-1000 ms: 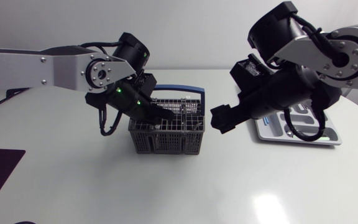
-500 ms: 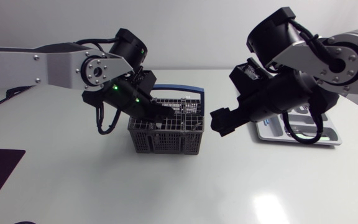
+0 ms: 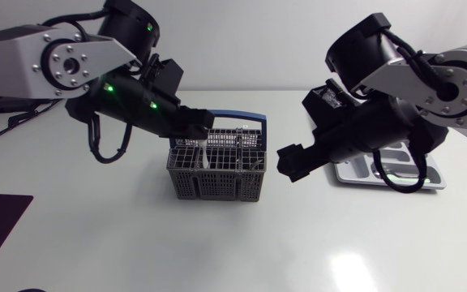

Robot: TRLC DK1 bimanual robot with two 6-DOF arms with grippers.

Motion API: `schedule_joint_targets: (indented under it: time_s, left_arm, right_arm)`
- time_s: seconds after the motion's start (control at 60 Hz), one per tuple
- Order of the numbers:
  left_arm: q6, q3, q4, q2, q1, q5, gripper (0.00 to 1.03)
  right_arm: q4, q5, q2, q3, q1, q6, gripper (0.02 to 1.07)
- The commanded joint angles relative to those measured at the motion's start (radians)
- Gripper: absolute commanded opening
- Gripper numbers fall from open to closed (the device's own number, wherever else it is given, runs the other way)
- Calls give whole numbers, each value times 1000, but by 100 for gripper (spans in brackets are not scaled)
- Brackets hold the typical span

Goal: Unload the cutlery basket into the drawer organizer.

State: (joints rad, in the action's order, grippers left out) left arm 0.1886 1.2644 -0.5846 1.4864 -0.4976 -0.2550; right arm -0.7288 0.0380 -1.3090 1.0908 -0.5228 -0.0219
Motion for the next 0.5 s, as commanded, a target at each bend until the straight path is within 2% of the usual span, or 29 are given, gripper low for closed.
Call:
schedule_joint_targets:
  time_s: [0.0, 0.267, 0.417, 0.483]
  left_arm:
    - [26, 6, -14, -55, 8, -10, 4]
    - [34, -19, -24, -160, 13, -52, 4]
    - [-3, -57, -20, -224, -1, -75, 4]
    - [-28, -92, -1, -253, -18, -104, 4]
  right_arm:
    - [6, 11, 20, -26, -9, 7, 102]
    - [60, 83, 91, -58, -13, 77, 102]
    - [66, 83, 136, -74, -14, 172, 102]
    - [65, 112, 152, -85, -14, 198, 102]
